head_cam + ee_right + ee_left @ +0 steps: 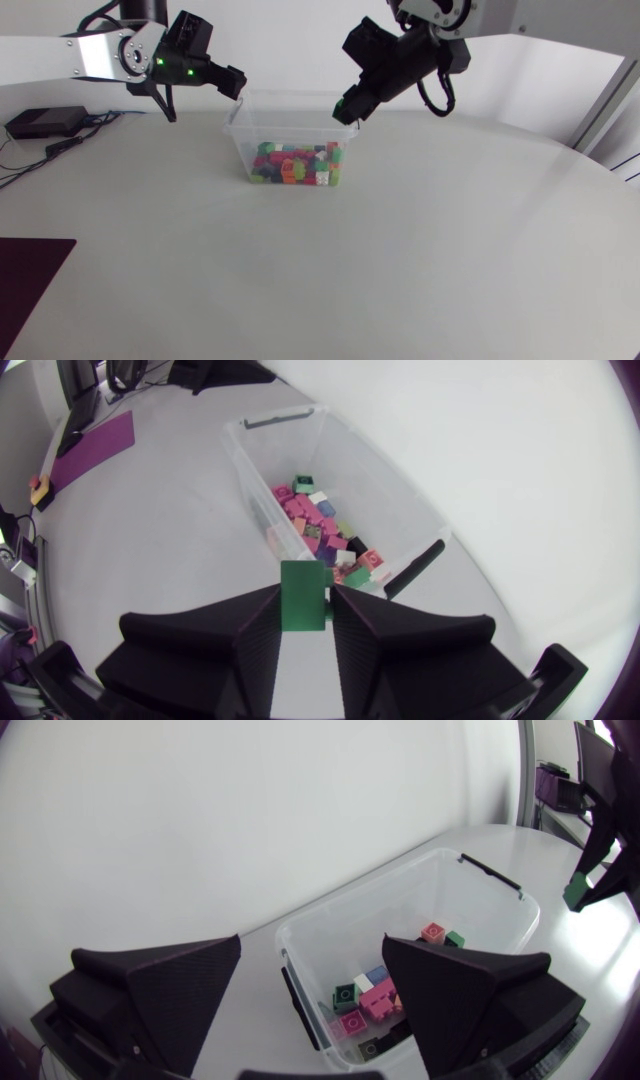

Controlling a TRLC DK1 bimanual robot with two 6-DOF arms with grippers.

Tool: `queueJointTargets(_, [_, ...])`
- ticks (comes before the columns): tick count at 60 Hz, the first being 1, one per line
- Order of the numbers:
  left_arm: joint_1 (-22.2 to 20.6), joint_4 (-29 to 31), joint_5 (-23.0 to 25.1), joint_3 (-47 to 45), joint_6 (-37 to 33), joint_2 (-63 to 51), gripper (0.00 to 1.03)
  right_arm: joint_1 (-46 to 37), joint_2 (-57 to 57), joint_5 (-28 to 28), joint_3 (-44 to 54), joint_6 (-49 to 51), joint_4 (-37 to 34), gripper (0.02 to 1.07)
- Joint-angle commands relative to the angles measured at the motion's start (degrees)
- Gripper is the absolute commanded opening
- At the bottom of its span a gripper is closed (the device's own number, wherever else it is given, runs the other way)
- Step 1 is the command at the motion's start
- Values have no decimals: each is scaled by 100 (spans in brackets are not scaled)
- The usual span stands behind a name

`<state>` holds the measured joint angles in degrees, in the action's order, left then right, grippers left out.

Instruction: Place the duplo bricks in the container

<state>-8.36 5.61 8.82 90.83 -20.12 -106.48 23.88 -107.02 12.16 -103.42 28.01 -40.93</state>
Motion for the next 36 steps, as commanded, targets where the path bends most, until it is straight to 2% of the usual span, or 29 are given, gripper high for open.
queueJointTargets(1, [80, -42, -56, -329, 254, 364, 99, -32, -223, 32, -407, -226, 67, 10])
queueJointTargets(12, [177, -68, -108, -759, 404, 865, 99, -68, -653, 111, -952, -454, 269, 10])
queueJointTargets(22, [150, -464, -108, -1524, 395, 1472, 99, -120, -1101, 164, -1409, -674, 498, 10])
queueJointTargets(36, [186, -517, -108, -1893, 395, 1946, 99, -164, -1594, 172, -1708, -806, 797, 10])
